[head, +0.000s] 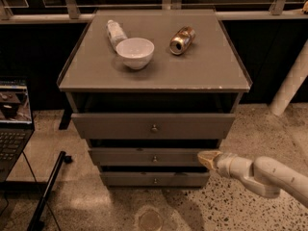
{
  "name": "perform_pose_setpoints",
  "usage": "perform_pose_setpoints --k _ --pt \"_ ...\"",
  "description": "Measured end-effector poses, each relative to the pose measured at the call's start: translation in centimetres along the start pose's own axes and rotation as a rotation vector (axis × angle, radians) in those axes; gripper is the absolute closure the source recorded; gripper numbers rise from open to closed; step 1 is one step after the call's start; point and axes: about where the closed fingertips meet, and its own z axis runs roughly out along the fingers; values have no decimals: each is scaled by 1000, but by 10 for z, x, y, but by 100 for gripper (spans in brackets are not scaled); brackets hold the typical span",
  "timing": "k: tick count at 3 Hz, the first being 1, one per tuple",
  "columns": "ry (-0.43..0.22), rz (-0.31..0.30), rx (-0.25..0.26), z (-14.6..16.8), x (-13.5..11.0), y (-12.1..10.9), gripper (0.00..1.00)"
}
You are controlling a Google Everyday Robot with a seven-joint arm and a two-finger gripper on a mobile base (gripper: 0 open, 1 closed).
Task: Open middle drawer
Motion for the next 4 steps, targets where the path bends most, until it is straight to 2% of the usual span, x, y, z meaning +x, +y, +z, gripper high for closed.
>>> perform_pose_setpoints --k 1,2,4 --pt "52 -101 -95 24 -7 0 100" --pt "57 -110 -108 27 -7 2 100" --pt "9 -89 10 34 -14 -10 100"
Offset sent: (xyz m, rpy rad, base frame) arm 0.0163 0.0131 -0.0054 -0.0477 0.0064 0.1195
